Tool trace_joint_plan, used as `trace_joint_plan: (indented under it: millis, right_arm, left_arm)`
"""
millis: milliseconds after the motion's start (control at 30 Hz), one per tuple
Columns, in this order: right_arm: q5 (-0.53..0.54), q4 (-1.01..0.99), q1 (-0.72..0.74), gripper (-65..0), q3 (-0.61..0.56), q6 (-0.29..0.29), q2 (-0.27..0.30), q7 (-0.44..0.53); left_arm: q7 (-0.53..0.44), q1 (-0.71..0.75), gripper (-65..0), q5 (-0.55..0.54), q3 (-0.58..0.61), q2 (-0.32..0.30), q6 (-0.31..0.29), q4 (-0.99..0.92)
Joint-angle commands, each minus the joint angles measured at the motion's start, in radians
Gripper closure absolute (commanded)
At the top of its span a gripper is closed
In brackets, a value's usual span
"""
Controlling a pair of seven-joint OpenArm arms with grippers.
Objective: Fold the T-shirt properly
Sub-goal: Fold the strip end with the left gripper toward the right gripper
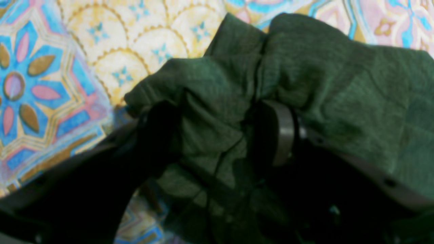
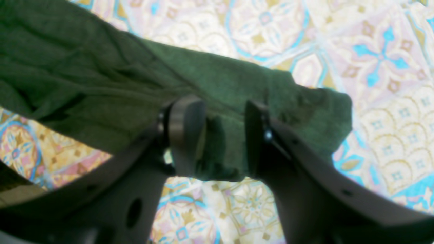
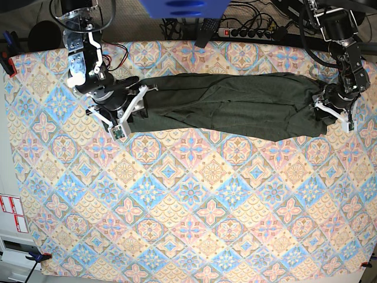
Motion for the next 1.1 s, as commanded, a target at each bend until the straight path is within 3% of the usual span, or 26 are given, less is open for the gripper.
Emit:
trace_joint_plan:
  millis: [0,133,300,467,667,1067]
  right_arm:
    - [0.008,0.021,0.01,-22.9,0.003,0.001,0.004,0.02]
    - [0.008,0.021,0.01,-22.9,0.003,0.001,0.004,0.02]
    - [0.008,0.021,0.01,-22.9,0.003,0.001,0.004,0.02]
    - [0.008,0.021,0.01,-22.9,0.003,0.001,0.004,0.02]
    - [0.008,0.021,0.01,-22.9,0.003,0.001,0.004,0.019]
    - [0.008,0.021,0.01,-22.9,0.007,0.001,0.004,0.019]
  left_arm:
    - [0.031,0.002,-39.3,0.001,0.035,0.005,-0.006,0.0]
    - [0.031,0.011,-38.2,-0.004,0.116,0.018,-0.006,0.003]
    - [0.033,0.042,-22.3,-0.091,0.125,0.022,-0.007,0.047]
    - [0.033,0.056,-19.4,-0.127,0.119,0.018,-0.007,0.104]
    - [0.031,0.046,0.0,-0.128,0.085,0.016,-0.007,0.11]
    - [0.03,0.039,0.0,-0.176,0.007,0.016,-0.007,0.119]
